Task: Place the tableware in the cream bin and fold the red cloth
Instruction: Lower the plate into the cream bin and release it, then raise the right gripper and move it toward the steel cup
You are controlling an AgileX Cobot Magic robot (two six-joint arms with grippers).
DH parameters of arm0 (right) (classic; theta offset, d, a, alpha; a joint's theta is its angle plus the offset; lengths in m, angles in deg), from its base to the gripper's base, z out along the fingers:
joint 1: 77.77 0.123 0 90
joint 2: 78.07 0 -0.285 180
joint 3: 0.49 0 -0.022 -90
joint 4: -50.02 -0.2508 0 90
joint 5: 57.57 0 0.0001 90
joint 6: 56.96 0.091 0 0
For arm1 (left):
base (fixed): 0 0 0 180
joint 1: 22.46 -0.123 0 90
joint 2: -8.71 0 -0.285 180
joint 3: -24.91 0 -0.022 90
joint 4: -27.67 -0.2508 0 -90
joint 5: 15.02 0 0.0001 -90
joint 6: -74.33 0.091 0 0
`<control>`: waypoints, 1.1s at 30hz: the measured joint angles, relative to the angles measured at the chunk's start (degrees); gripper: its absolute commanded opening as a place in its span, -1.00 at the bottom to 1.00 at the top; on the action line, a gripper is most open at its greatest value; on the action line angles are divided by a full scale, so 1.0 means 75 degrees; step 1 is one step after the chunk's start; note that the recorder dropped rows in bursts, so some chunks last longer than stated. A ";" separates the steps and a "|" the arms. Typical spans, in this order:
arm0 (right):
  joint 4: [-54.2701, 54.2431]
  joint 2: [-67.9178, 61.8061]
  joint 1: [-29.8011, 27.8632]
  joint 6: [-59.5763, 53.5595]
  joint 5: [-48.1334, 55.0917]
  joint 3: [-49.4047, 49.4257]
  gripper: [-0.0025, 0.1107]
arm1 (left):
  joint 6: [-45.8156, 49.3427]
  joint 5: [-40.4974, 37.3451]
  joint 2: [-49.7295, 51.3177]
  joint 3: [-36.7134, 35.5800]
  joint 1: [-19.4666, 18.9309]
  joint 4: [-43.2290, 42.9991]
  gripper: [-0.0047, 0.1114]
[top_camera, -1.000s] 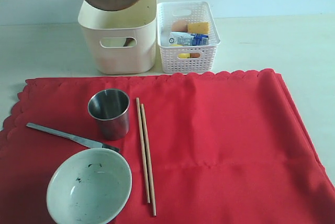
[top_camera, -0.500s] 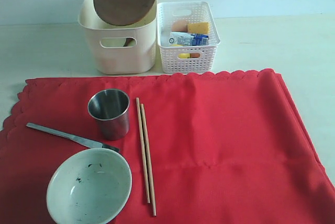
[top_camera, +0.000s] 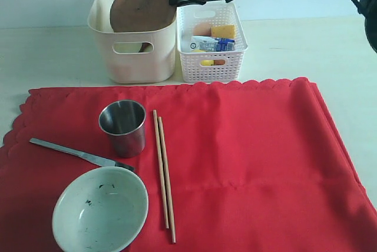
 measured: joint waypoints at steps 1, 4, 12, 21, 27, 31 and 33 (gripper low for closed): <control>0.0000 0.0000 0.0015 0.0000 0.0000 0.0000 -0.96 | 0.0000 0.0000 0.0000 0.0000 0.0000 0.0000 -0.92; 0.0000 -0.0013 0.0088 0.0014 0.0000 0.0000 -0.96 | 0.0000 0.0000 0.0000 0.0000 0.0000 0.0000 -0.92; -0.0014 -0.0074 0.0127 0.0028 0.0141 0.0000 -0.69 | 0.0000 0.0000 0.0000 0.0000 0.0000 0.0000 -0.92; -0.0146 -0.0094 0.0127 0.0028 0.0350 -0.0038 -0.39 | 0.0000 0.0000 0.0000 0.0000 0.0000 0.0000 -0.92; -0.0197 0.0033 0.0127 0.0028 0.0350 -0.0038 -0.37 | 0.0000 0.0000 0.0000 0.0000 0.0000 0.0000 -0.92; -0.0238 0.0298 0.0127 0.0028 0.0350 -0.0038 -0.37 | 0.0000 0.0000 0.0000 0.0000 0.0000 0.0000 -0.92; -0.0238 0.0423 0.0127 0.0028 0.0350 -0.0038 -0.37 | 0.0000 0.0000 0.0000 0.0000 0.0000 0.0000 -0.92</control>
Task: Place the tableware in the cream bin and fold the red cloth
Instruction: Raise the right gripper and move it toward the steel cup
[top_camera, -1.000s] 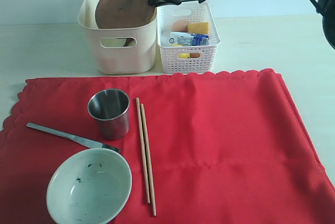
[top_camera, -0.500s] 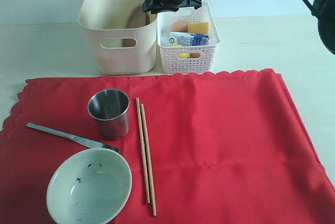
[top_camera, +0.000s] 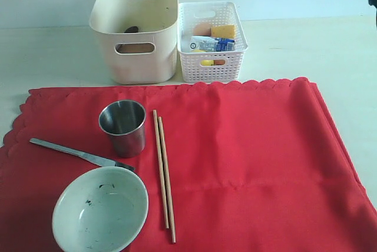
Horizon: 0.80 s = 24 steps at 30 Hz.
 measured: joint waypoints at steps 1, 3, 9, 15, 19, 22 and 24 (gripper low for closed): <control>-0.0019 0.0052 0.0000 0.0000 0.0000 0.0000 -0.37 | 0.0000 0.0000 0.0000 0.0000 0.0000 0.0000 -0.92; -0.0019 0.0161 0.0000 0.0000 0.0014 0.0000 -0.37 | 0.0000 0.0000 0.0000 0.0000 0.0000 0.0000 -0.92; -0.0019 0.0572 0.0000 0.0122 0.0363 0.0000 -0.37 | 0.0000 0.0000 0.0000 0.0000 0.0000 0.0000 -0.92; 0.0091 0.0798 0.0000 0.0701 0.1343 0.0000 -0.37 | 0.0000 0.0000 0.0000 0.0000 0.0000 0.0000 -0.92; 0.0102 0.0926 0.0000 0.0748 0.2074 0.0000 -0.37 | 0.0000 0.0000 0.0000 0.0000 0.0000 0.0000 -0.92; 0.0277 0.1052 0.0000 0.0779 0.2453 0.0000 -0.37 | 0.0000 0.0000 0.0000 0.0000 0.0000 0.0000 -0.92; 0.0468 0.1135 0.0000 0.0779 0.2656 0.0000 -0.37 | 0.0000 0.0000 0.0000 0.0000 0.0000 0.0000 -0.92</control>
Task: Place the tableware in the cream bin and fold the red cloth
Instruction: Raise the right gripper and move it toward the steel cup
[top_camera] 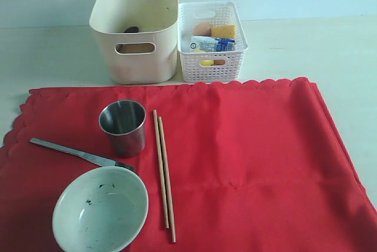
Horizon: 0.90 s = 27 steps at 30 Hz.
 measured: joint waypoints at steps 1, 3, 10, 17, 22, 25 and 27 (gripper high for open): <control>0.0078 0.0063 0.0000 0.0000 0.0112 0.0000 -0.37 | 0.0000 0.0000 0.0000 0.0000 0.0000 0.0000 -0.92; 0.0216 0.0136 0.0000 0.0000 0.0354 0.0000 -0.37 | 0.0000 0.0000 0.0000 0.0000 0.0000 0.0000 -0.92; 0.0986 0.0493 0.0000 0.0018 0.0795 -0.0007 -0.37 | 0.0000 0.0000 0.0000 0.0000 0.0000 0.0000 -0.92; 0.1418 0.1071 0.0000 -0.0027 0.0842 0.0255 -0.37 | 0.0000 0.0000 0.0000 0.0000 0.0000 0.0000 -0.92; 0.1263 0.1693 0.0000 -0.0552 0.0856 0.1633 -0.37 | 0.0000 0.0000 0.0000 0.0000 0.0000 0.0000 -0.92; 0.0869 0.2106 0.0000 -0.1038 0.0818 0.2640 -0.39 | 0.0000 0.0000 0.0000 0.0000 0.0000 0.0000 -0.92; 0.0545 0.2430 0.0000 -0.1389 0.0671 0.3334 -0.39 | 0.0000 0.0000 0.0000 0.0000 0.0000 0.0000 -0.92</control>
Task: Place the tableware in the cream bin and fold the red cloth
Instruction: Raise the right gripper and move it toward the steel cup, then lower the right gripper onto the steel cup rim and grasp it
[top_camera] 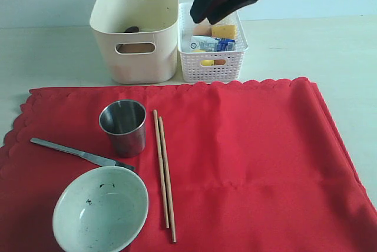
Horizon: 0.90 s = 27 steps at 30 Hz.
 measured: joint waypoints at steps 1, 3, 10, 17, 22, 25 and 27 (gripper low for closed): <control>-0.0150 0.0106 0.0000 -0.0168 -0.0035 0.0252 -0.39 | 0.0000 0.0000 0.0000 0.0000 0.0000 0.0000 -0.92; -0.0524 0.0265 0.0000 -0.0515 -0.0077 0.0687 -0.39 | 0.0000 0.0000 0.0000 0.0000 0.0000 0.0000 -0.92; -0.1451 0.0514 0.0212 -0.1553 -0.0189 0.1977 -0.39 | 0.0000 0.0000 0.0000 0.0000 0.0000 0.0000 -0.92; -0.1456 0.0514 0.1301 -0.1932 -0.0745 0.2381 -0.39 | 0.0000 0.0000 0.0000 0.0000 0.0000 0.0000 -0.92; -0.1424 0.0514 0.1924 -0.2011 -0.1472 0.2381 -0.39 | 0.0000 0.0000 0.0000 0.0000 0.0000 0.0000 -0.92; -0.1355 0.0514 0.2187 -0.2145 -0.1889 0.2381 -0.39 | 0.0000 0.0000 0.0000 0.0000 0.0000 0.0000 -0.92; -0.1348 0.0498 0.2281 -0.2246 -0.2084 0.2381 -0.39 | 0.0000 0.0000 0.0000 0.0000 0.0000 0.0000 -0.92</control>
